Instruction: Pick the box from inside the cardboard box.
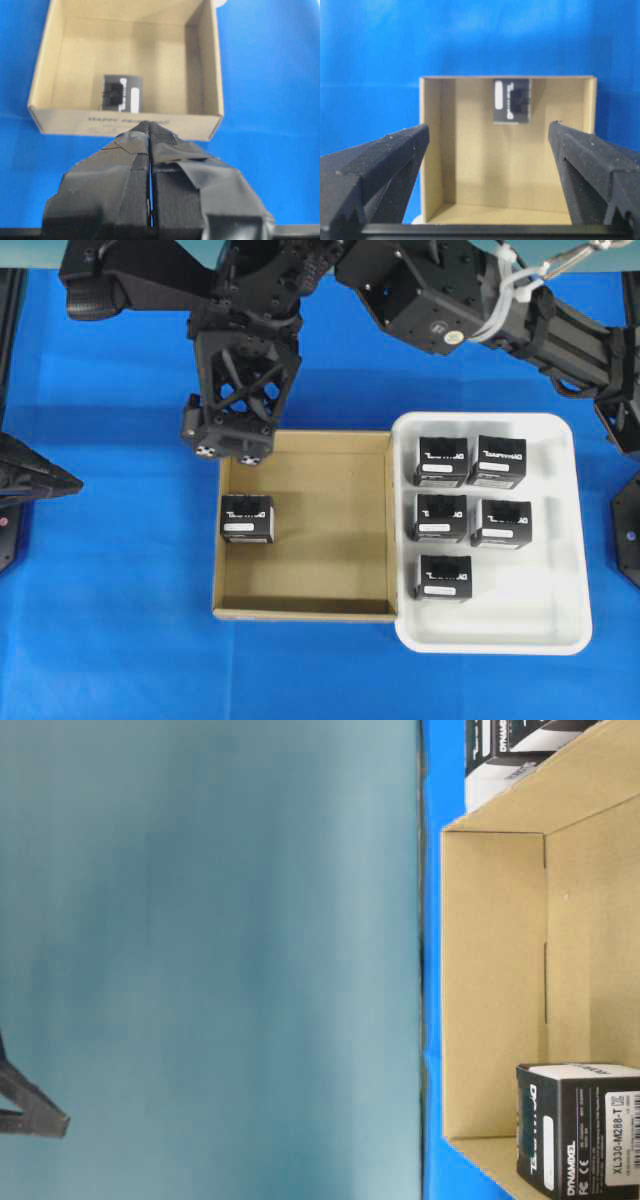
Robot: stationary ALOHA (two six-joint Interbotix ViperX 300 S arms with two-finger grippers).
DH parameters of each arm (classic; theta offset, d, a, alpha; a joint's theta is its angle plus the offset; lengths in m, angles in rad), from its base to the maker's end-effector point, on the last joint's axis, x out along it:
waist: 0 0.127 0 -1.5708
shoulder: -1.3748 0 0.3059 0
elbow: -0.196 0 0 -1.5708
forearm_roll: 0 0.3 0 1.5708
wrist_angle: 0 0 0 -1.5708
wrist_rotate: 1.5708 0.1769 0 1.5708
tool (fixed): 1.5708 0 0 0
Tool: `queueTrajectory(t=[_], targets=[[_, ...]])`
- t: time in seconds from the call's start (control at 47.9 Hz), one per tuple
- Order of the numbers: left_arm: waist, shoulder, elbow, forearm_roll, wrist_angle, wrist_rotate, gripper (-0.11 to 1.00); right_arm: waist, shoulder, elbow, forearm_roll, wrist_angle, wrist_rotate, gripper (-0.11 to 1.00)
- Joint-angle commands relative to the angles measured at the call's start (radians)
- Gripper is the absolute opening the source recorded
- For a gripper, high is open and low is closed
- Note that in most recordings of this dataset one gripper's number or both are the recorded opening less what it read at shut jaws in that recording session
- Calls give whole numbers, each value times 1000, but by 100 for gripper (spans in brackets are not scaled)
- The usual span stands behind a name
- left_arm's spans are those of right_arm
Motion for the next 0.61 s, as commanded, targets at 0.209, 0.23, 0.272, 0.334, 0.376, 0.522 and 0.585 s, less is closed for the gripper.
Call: queueTrajectory(t=[0.209,0.23,0.272,0.334,0.376,0.522,0.585], targets=[[-2,0,-25,2,-8,-2,-5,12,-3,127,-61,-37,-5,99],[0,0,-25,2,-8,-2,-5,15,-3,138,-69,-41,-6,99],[-2,-3,-26,2,-8,0,-5,23,-3,161,-77,-52,-14,99],[-2,-14,-29,2,-3,-2,-5,34,-3,204,-91,-77,-23,99],[-3,-21,-29,2,-3,0,-5,38,-5,232,-95,-94,-31,99],[-3,-34,-34,2,-3,0,-5,49,-11,356,-112,-175,-66,99],[-3,-31,-34,2,-6,0,-5,54,-17,411,-112,-218,-78,99]])
